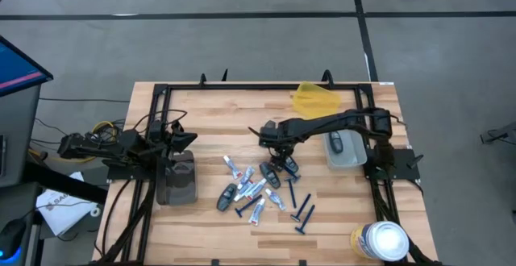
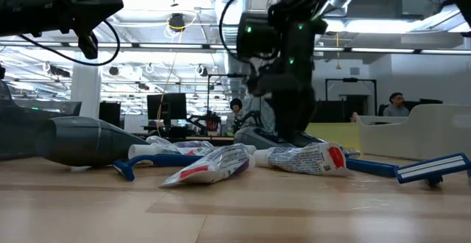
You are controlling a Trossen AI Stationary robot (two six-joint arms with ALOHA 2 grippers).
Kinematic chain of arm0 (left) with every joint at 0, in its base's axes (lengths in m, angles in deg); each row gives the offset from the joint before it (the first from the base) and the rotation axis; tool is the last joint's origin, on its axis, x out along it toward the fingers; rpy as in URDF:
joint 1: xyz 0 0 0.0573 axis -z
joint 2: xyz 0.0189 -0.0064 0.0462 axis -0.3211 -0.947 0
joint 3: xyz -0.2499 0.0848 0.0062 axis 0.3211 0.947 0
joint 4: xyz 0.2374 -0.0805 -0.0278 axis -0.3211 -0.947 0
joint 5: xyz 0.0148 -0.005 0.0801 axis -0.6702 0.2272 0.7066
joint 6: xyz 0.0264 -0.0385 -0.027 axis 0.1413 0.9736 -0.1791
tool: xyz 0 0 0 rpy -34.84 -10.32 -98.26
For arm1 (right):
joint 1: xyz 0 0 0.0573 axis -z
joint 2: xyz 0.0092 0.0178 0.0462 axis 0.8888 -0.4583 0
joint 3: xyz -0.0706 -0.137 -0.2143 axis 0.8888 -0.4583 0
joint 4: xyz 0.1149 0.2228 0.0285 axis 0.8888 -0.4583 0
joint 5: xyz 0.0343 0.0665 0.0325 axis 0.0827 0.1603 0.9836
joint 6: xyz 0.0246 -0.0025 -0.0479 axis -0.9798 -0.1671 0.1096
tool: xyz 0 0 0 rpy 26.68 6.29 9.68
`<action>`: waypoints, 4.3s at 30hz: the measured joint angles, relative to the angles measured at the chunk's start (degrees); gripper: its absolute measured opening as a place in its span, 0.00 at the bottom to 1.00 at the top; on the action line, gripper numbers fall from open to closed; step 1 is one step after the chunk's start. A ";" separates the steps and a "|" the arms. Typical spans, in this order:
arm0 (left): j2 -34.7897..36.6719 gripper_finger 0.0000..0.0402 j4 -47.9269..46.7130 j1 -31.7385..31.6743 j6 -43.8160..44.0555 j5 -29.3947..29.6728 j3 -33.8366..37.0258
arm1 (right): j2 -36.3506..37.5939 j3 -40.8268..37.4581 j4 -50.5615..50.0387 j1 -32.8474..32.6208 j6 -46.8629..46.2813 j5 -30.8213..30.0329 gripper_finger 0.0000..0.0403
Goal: Pick & Place Travel size toiletries
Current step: Put the gray deodorant bottle into the white bin
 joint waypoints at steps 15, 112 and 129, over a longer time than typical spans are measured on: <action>-0.92 0.02 0.04 0.01 -0.02 0.01 -0.02 | -0.70 0.02 -0.65 1.19 -0.11 1.33 0.44; -0.90 0.02 2.14 0.00 -0.02 0.00 0.00 | 1.88 9.99 1.35 11.55 -33.33 -7.90 0.74; -0.92 0.02 2.96 0.00 -0.09 0.00 -0.02 | 1.92 9.84 3.36 12.40 -49.11 -8.09 0.74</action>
